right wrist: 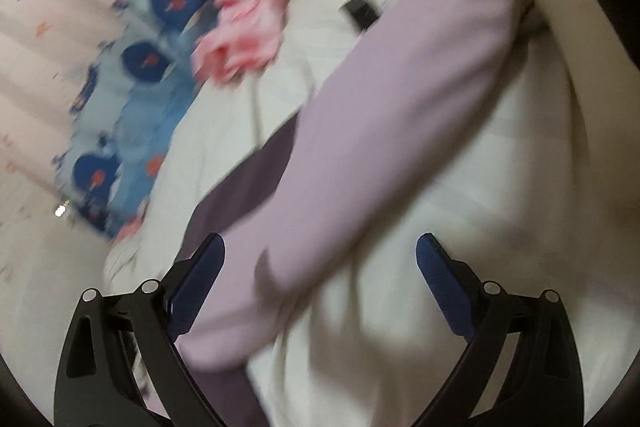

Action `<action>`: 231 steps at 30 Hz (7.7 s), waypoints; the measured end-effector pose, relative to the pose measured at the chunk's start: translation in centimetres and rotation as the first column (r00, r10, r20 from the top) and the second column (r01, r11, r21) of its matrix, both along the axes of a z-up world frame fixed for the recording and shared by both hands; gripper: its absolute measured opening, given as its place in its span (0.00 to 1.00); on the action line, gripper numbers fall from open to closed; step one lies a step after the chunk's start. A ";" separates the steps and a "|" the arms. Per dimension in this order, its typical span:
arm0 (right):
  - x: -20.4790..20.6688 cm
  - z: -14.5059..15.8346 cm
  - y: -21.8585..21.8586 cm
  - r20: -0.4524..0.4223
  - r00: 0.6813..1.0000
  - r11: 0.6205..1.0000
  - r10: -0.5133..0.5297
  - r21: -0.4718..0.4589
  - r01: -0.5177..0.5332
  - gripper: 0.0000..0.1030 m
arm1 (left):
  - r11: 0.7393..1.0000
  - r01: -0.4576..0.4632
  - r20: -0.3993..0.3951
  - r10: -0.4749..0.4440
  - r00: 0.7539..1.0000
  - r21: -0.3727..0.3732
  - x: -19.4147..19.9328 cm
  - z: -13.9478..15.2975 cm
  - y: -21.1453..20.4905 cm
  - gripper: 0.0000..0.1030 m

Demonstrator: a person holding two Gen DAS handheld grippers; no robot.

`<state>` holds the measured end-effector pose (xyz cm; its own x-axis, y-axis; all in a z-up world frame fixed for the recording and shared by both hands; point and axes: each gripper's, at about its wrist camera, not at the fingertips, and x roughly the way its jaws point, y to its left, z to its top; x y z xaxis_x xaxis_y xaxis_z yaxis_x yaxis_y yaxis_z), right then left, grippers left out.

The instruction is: Fold large clothes

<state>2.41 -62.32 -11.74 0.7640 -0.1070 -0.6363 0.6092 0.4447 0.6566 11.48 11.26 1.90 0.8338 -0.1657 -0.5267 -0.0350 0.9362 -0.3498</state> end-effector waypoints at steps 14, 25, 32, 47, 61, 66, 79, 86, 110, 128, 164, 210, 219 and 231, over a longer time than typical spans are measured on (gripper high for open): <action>6.1 -1.5 -1.4 -0.018 1.000 0.990 0.013 -0.142 -0.015 0.69 | 0.980 0.178 -0.205 -0.194 0.959 -0.092 4.0 -11.7 -11.4 0.93; 8.2 1.3 -10.2 0.086 0.992 0.993 -0.087 -0.075 0.094 0.15 | 0.982 0.160 -0.220 -0.179 0.959 -0.104 3.8 -12.5 -10.4 0.93; 10.1 8.6 -7.3 0.198 0.979 0.981 0.051 -0.195 -0.011 0.09 | 0.988 0.136 -0.190 -0.148 0.971 -0.072 3.6 -11.8 -10.1 0.93; 17.2 23.9 15.7 0.286 0.835 0.824 0.470 -0.481 -0.299 0.09 | 0.995 0.069 -0.054 -0.065 0.996 0.069 1.6 -7.5 -8.6 0.93; 23.7 21.0 40.8 0.112 0.634 0.581 0.765 -0.545 -0.604 0.09 | 0.999 -0.041 -0.014 0.041 0.999 0.032 0.6 -5.5 -4.0 0.93; 24.5 17.6 45.6 0.054 0.597 0.536 0.800 -0.513 -0.670 0.09 | 0.996 -0.069 0.004 0.069 0.998 0.055 0.1 -4.9 -3.0 0.93; 25.7 4.6 54.1 -0.176 0.521 0.415 0.835 -0.421 -0.807 0.13 | 0.978 -0.206 -0.022 0.205 0.979 -0.046 0.0 -4.6 3.5 0.93; 24.9 -0.6 57.4 -0.222 0.441 0.340 0.870 -0.379 -0.861 0.49 | 0.937 -0.325 -0.071 0.318 0.945 -0.125 -0.2 -5.4 8.4 0.93; 19.7 5.8 32.3 -0.027 0.799 0.746 0.601 -0.341 -0.573 0.84 | 0.976 0.219 -0.049 -0.219 0.974 -0.016 9.2 -7.3 -5.2 0.93; 23.2 0.1 32.5 -0.335 0.692 0.617 0.640 -0.313 -0.722 0.93 | 0.979 0.124 -0.204 -0.090 0.975 0.162 10.7 -10.8 -2.7 0.94; 14.6 -0.2 34.8 -0.138 0.713 0.653 0.688 -0.312 -0.690 0.93 | 0.681 -0.226 -0.068 0.252 0.965 -0.697 8.1 -8.8 31.6 0.35; 15.5 -0.2 22.3 0.406 0.763 0.757 0.502 0.220 -0.615 0.93 | 0.799 0.596 -0.134 -0.584 0.801 0.078 6.1 -8.8 -17.9 0.87; 17.0 11.2 27.2 0.351 0.644 0.733 0.680 -0.313 -0.604 0.19 | 0.946 0.311 -0.043 -0.316 0.948 -0.090 11.1 -6.8 -6.1 0.87; 20.5 -5.4 20.5 0.176 0.747 0.737 0.641 0.127 -0.663 0.19 | 0.971 0.233 -0.207 -0.217 0.954 0.053 16.1 -16.3 -5.0 0.93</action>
